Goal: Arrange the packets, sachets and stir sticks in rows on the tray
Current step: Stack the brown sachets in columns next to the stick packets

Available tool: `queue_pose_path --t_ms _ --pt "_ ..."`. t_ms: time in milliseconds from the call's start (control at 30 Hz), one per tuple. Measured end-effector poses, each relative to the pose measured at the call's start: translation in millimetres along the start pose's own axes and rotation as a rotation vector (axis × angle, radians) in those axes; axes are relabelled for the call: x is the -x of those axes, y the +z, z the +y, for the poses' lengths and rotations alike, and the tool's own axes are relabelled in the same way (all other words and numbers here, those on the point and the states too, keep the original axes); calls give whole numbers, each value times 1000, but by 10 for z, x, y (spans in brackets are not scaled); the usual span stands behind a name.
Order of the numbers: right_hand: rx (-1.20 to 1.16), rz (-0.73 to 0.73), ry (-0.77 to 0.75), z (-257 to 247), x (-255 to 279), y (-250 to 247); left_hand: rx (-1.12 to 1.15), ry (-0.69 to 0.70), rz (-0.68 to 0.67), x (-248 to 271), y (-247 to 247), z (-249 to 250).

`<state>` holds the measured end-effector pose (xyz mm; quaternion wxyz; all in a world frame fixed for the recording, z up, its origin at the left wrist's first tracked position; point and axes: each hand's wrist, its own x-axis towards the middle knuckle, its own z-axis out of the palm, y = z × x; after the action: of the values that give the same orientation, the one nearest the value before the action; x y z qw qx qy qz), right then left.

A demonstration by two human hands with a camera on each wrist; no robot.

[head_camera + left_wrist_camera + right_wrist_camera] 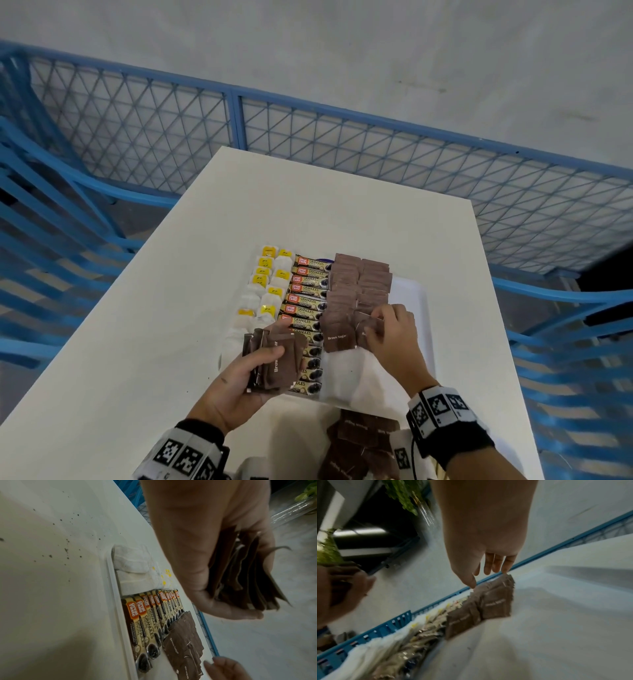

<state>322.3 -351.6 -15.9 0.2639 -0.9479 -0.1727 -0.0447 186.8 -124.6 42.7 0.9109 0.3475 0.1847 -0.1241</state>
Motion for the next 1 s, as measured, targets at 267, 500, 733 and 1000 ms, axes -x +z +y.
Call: queue_pose_path --t_ms 267,500,733,1000 --pt "-663 -391 68 -912 134 -334 -85 9 28 27 64 -1" --pt "-780 -494 -81 -1115 277 -320 -94 -20 37 43 86 -2" --pt "-816 -503 19 -1106 317 -339 -17 -24 58 26 30 -26" --pt "-1015 -621 223 -1059 316 -442 4 1 62 42 37 -10"
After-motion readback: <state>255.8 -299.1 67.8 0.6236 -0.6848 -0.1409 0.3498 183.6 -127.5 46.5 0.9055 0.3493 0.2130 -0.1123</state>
